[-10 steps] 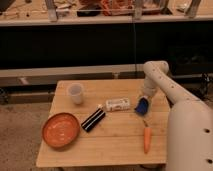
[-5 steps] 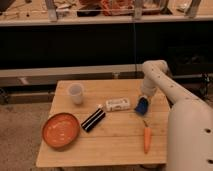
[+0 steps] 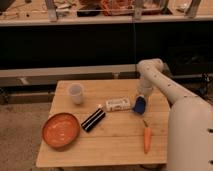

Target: Place the white sponge in the ceramic bowl

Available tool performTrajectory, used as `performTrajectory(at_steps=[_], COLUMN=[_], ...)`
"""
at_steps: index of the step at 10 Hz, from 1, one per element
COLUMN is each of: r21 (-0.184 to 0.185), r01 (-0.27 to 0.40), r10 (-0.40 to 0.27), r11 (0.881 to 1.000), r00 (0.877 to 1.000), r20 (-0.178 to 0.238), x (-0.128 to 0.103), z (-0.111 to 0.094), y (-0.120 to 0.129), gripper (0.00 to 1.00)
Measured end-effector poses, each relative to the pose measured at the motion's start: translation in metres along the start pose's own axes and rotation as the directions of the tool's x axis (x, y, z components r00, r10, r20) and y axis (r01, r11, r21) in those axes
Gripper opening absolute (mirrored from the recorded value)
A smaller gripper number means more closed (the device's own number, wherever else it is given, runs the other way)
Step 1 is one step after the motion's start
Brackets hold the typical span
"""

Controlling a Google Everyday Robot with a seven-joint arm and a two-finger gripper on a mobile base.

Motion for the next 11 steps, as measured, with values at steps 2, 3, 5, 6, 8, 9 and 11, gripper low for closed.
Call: performTrajectory(at_steps=[2, 3, 5, 6, 8, 9, 11], r21=[0.005, 0.004, -0.005, -0.008, -0.012, -0.021, -0.031], r01=[0.014, 0.017, 0.043, 0.058, 0.090, 0.105, 0.123], r10=[-0.014, -0.017, -0.043, -0.058, -0.090, -0.105, -0.124], r11=[1.000, 1.000, 0.999, 0.998, 0.996, 0.994, 0.992], r00=[1.000, 1.000, 0.999, 0.998, 0.996, 0.994, 0.992], r20=[-0.002, -0.001, -0.010, -0.015, -0.019, -0.026, -0.033], x=[-0.003, -0.004, -0.010, -0.015, -0.030, -0.032, -0.035], z=[-0.001, 0.000, -0.004, -0.007, -0.012, -0.014, -0.016], y=[-0.007, -0.007, -0.008, -0.015, -0.033, -0.033, -0.031], gripper=[0.02, 0.06, 0.09, 0.04, 0.00, 0.00, 0.00])
